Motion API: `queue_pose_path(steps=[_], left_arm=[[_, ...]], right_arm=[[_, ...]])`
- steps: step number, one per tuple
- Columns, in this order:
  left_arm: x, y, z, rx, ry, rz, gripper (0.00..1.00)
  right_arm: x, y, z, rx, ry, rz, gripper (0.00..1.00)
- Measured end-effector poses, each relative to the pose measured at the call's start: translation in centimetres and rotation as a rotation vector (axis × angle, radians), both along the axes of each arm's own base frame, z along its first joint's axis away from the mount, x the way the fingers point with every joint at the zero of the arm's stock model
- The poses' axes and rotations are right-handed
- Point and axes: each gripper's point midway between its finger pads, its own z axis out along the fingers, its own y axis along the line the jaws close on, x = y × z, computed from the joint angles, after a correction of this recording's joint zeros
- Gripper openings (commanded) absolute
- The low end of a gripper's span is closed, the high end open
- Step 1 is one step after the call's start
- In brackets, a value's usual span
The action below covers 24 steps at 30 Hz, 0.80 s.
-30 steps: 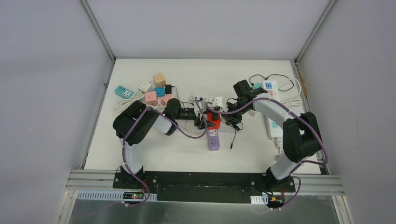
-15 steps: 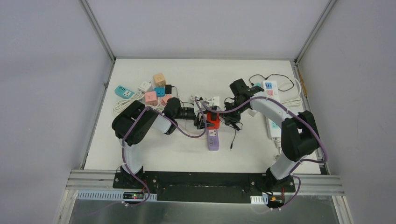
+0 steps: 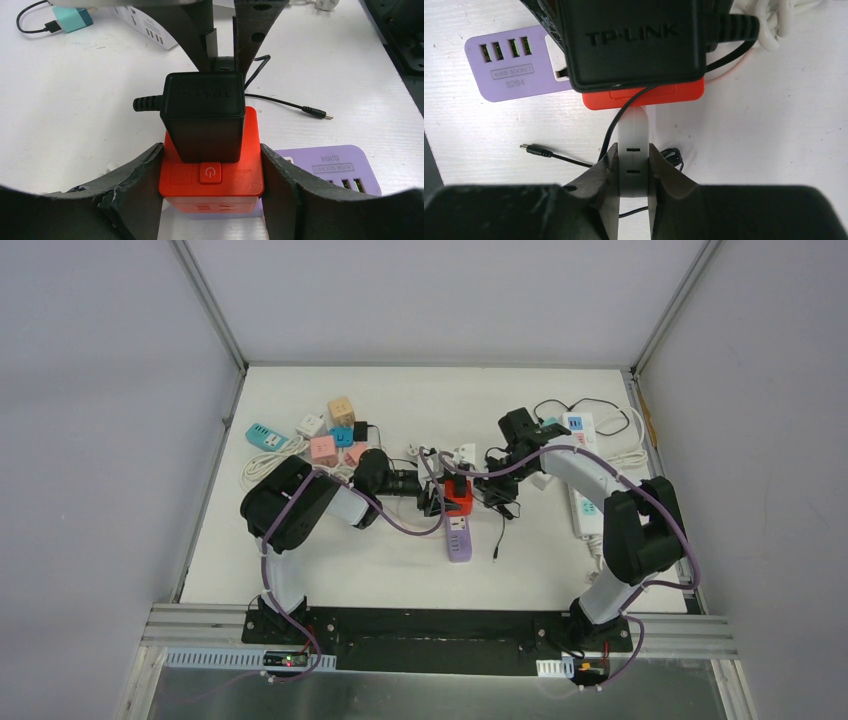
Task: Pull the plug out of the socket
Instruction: Remove the plug from the socket.
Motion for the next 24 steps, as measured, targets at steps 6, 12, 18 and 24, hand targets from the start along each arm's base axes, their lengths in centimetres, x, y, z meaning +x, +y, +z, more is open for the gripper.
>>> queue_pose_path(steps=[6,12,18,24], left_arm=[[0.11,0.15,-0.02,0.000,0.001,0.001,0.00],[0.12,0.23,-0.02,0.001,0.000,-0.002,0.00],[-0.05,0.18,0.03,-0.001,0.000,-0.009,0.00],[-0.28,0.14,0.15,-0.005,-0.005,-0.022,0.00]], right_arm=[[-0.29,0.65,0.00,-0.025,-0.018,0.025,0.00],[-0.26,0.62,-0.02,-0.044,-0.028,0.029,0.00],[-0.05,0.26,-0.17,-0.013,-0.022,0.019,0.00],[-0.22,0.25,-0.28,0.027,-0.077,0.078,0.00]])
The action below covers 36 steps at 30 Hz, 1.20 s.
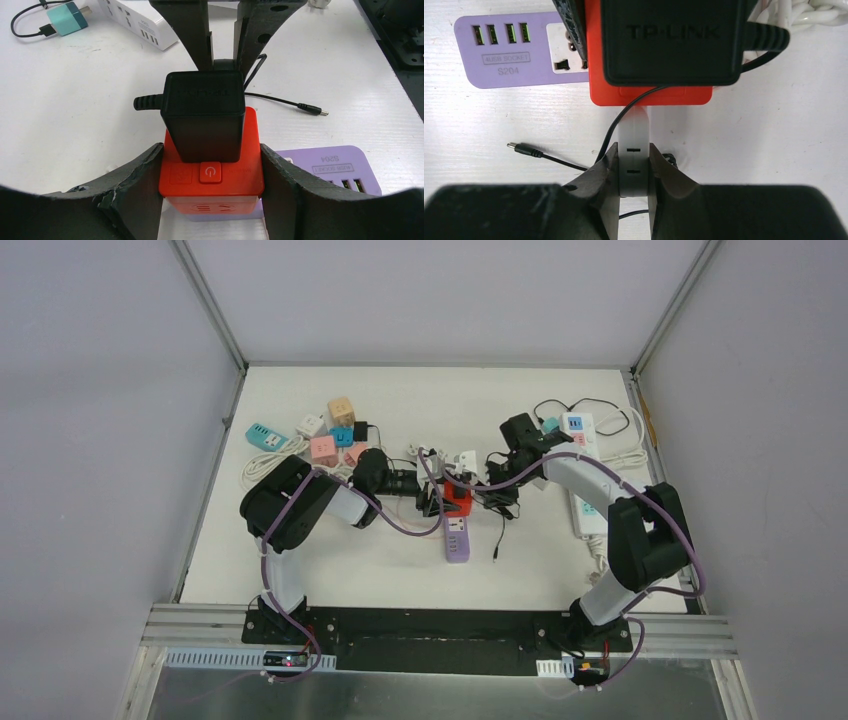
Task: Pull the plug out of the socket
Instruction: Remove the plug from the socket.
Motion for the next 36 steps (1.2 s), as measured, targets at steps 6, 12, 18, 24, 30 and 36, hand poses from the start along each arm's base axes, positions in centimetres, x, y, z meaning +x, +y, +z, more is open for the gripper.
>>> queue_pose_path(steps=[6,12,18,24,30,36], left_arm=[[-0.07,0.00,0.05,-0.001,-0.002,-0.004,0.00],[-0.19,0.03,0.05,-0.001,0.004,-0.011,0.00],[-0.19,0.07,0.03,0.000,0.012,-0.011,0.00],[-0.23,0.08,0.03,0.000,0.012,-0.013,0.00],[-0.20,0.03,0.04,-0.001,0.011,-0.010,0.00],[-0.10,0.01,0.04,-0.001,0.009,-0.004,0.00]], right_arm=[[-0.09,0.11,0.07,0.011,0.005,-0.003,0.00],[-0.39,0.22,0.27,0.002,0.104,-0.067,0.00],[-0.50,0.31,0.14,-0.026,0.118,-0.076,0.00],[-0.12,-0.05,0.06,-0.049,0.074,-0.056,0.00],[0.20,-0.57,0.01,-0.026,0.071,-0.068,0.00],[0.23,-0.65,0.04,-0.012,0.072,-0.059,0.00]])
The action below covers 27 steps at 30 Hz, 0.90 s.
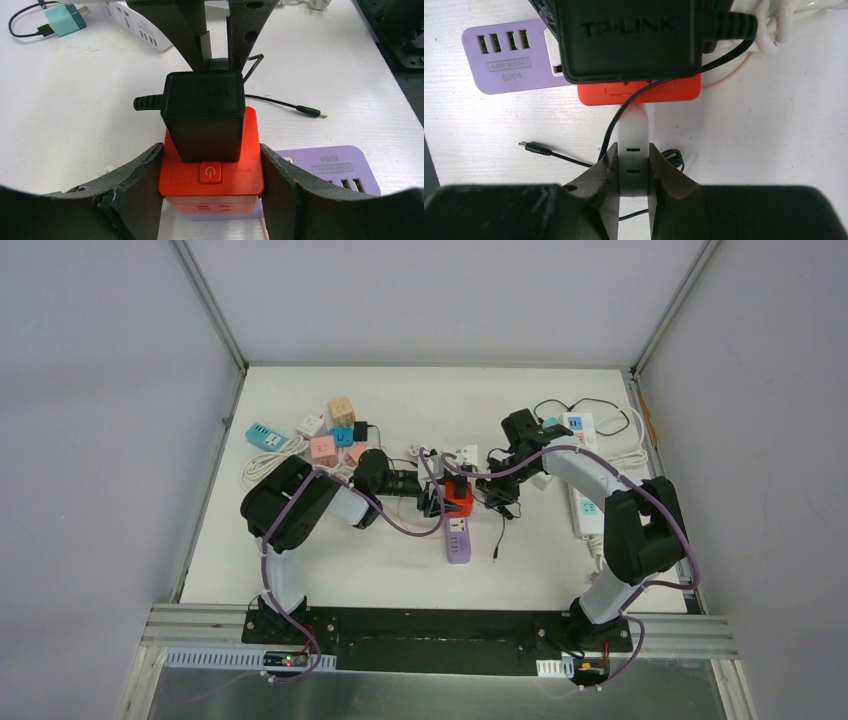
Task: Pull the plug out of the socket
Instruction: Remove the plug from the socket.
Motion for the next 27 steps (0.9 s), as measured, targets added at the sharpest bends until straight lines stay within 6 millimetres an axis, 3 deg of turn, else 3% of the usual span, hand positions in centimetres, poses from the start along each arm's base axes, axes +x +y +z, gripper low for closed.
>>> queue_pose_path(steps=[27], left_arm=[[-0.12,-0.19,0.03,-0.001,-0.010,-0.002,0.00]], right_arm=[[-0.16,-0.53,0.11,0.017,0.020,0.000,0.00]])
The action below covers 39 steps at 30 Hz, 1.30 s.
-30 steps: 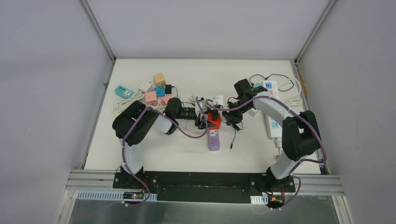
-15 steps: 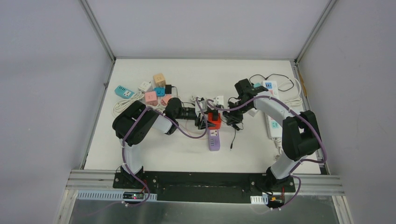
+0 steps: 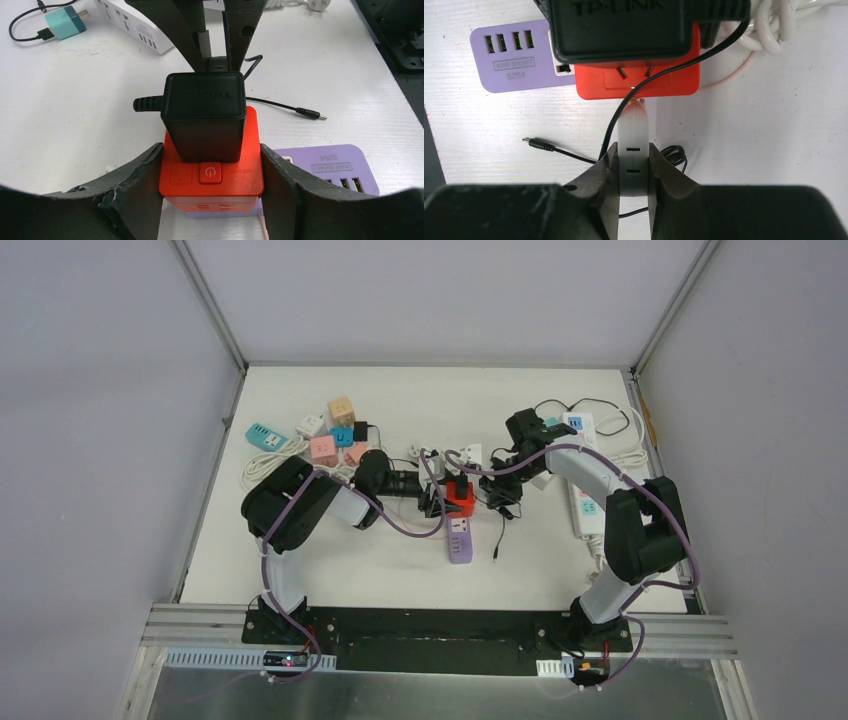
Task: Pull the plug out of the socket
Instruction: Remove the plug from the socket.
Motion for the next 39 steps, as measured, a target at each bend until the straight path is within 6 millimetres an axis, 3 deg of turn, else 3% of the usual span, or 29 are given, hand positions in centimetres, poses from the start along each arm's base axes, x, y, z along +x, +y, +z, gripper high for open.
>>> queue_pose_path(steps=[26,33,39], left_arm=[[0.0,0.0,0.0,-0.001,-0.008,-0.001,0.00],[-0.2,0.2,-0.2,0.002,-0.003,-0.006,0.00],[-0.2,0.2,-0.2,0.002,-0.004,-0.005,0.00]], right_arm=[[0.0,-0.2,0.0,0.009,-0.011,0.028,0.00],[1.7,-4.1,0.1,-0.052,-0.033,-0.084,0.00],[1.7,-4.1,0.2,-0.057,-0.035,-0.082,0.00]])
